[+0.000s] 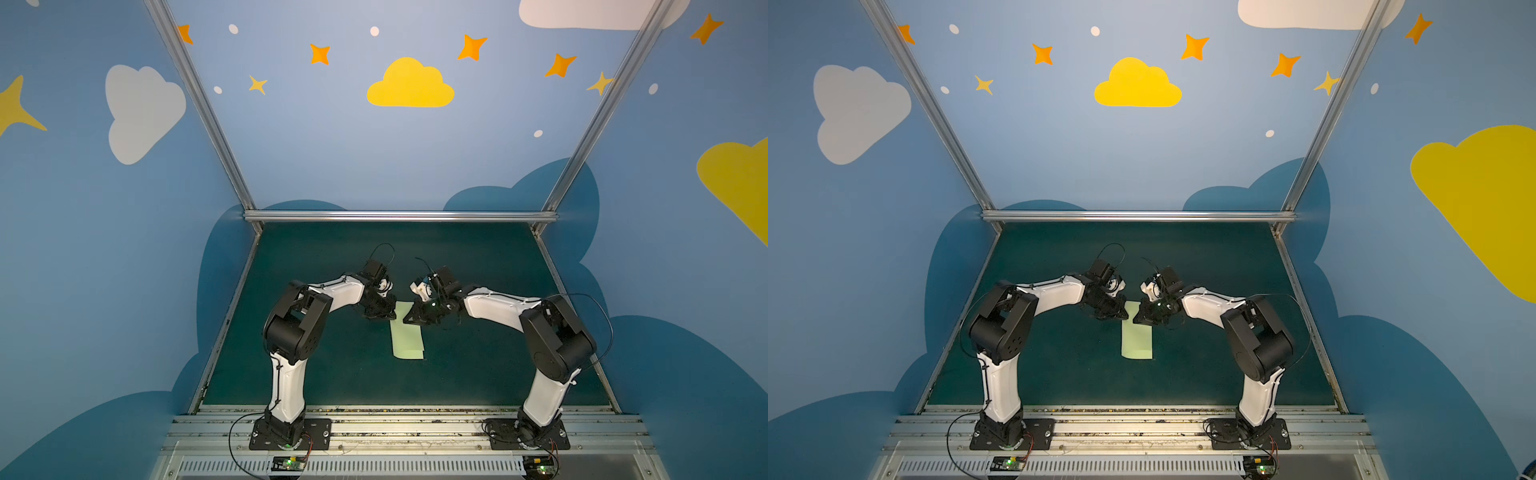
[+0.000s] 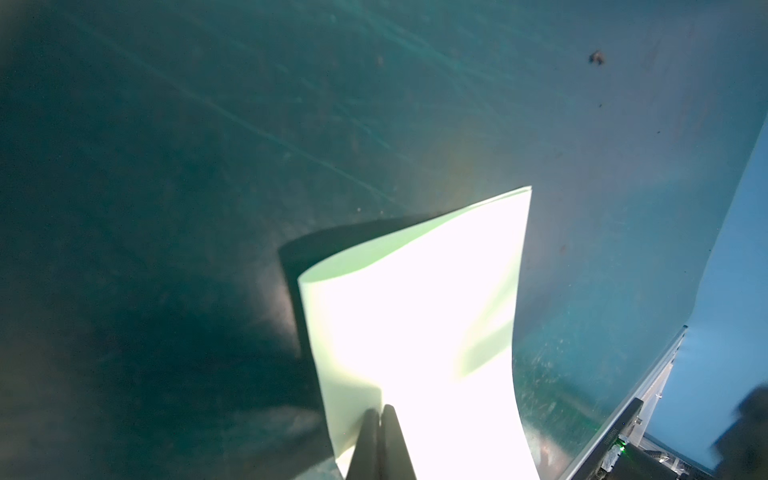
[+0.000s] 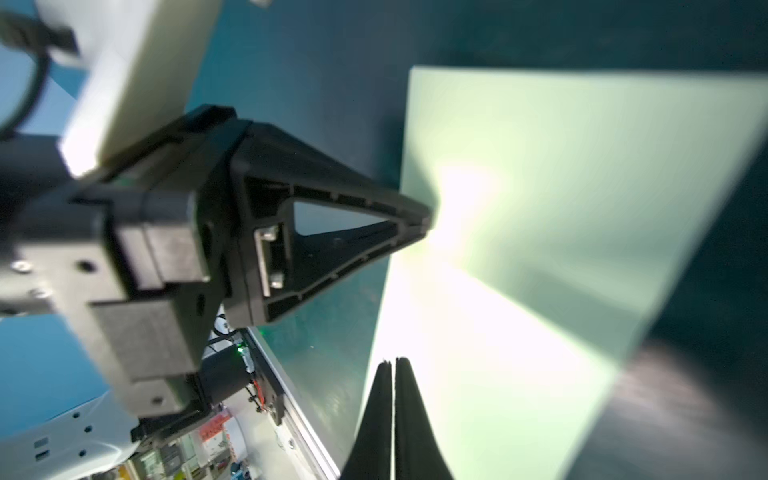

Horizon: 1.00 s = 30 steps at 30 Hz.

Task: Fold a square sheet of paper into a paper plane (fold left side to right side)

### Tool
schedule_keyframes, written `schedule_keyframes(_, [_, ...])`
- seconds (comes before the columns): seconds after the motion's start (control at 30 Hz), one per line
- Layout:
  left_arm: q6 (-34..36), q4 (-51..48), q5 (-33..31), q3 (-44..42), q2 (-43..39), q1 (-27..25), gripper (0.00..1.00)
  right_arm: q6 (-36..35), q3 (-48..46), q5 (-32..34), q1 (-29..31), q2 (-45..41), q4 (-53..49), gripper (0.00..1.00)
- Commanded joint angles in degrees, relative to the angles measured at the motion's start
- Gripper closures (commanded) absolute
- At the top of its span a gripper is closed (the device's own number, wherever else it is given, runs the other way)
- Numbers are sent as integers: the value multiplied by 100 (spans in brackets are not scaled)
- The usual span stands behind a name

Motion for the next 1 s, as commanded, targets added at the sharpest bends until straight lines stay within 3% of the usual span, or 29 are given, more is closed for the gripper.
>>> schedule_keyframes(0.0, [17, -89, -201, -190, 154, -26, 96, 602, -54, 100, 212, 159, 609, 100])
schedule_keyframes(0.2, [2, -74, -190, -199, 174, -29, 96, 775, 104, 213, 457, 483, 786, 100])
schedule_keyframes(0.97, [34, -82, -163, -206, 193, -29, 96, 707, 12, 245, 480, 887, 804, 100])
